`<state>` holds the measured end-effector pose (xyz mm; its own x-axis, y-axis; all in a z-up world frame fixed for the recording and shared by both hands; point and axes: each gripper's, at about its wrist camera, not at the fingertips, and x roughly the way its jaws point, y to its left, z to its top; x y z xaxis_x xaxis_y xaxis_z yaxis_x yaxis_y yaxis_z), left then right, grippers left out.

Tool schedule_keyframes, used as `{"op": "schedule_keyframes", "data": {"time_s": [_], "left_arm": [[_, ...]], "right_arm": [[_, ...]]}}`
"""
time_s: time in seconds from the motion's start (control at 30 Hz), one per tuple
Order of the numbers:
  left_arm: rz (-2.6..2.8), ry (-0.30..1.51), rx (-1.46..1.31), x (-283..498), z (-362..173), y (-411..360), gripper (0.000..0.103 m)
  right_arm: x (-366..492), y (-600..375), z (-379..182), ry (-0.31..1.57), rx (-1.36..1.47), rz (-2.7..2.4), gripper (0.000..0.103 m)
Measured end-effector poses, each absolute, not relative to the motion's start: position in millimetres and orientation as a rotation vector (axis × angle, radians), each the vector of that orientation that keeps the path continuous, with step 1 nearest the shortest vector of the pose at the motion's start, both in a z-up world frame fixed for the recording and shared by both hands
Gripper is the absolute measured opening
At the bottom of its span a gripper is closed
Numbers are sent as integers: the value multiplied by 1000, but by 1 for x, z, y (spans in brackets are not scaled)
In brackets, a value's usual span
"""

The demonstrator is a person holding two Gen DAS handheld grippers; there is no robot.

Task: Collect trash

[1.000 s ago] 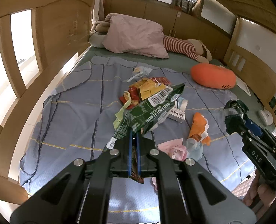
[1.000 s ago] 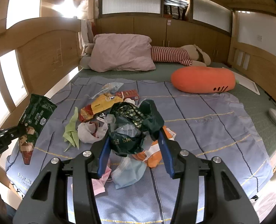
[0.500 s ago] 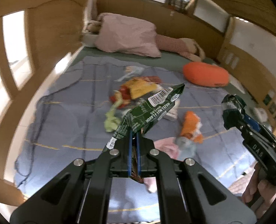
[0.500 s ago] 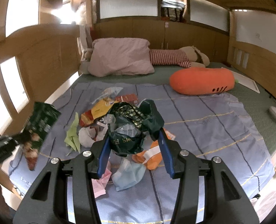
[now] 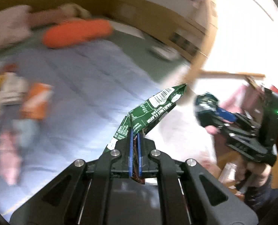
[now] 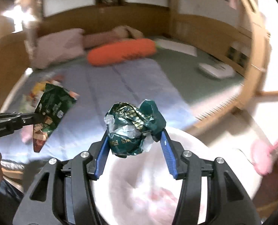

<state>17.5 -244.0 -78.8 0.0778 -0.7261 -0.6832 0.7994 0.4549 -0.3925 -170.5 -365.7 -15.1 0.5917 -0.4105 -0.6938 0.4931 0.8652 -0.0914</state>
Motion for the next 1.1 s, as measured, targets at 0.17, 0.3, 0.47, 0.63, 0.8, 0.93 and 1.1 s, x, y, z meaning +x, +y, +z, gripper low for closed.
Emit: {"op": "schedule_keyframes", "data": {"time_s": [0.17, 0.3, 0.47, 0.63, 0.8, 0.93, 1.1], "left_arm": [[-1301, 1100, 156, -23, -98, -322, 18], [-1228, 1122, 116, -11, -107, -324, 86], [-1061, 1052, -16, 39, -78, -253, 91], [-665, 740, 42, 68, -33, -148, 99], [-340, 624, 0, 92, -17, -51, 100], [-174, 559, -17, 100, -24, -12, 100], [-59, 580, -9, 121, -56, 21, 100]], "right_arm": [[-207, -389, -12, 848, 131, -561, 65], [-218, -397, 9, 744, 175, -581, 91], [-201, -401, 31, 650, 216, -519, 92], [-142, -368, 35, 568, 266, -373, 94], [-58, -294, 28, 560, 199, -234, 94], [10, -234, 22, 538, 164, -147, 94], [64, -182, 1, 462, 63, -153, 94]]}}
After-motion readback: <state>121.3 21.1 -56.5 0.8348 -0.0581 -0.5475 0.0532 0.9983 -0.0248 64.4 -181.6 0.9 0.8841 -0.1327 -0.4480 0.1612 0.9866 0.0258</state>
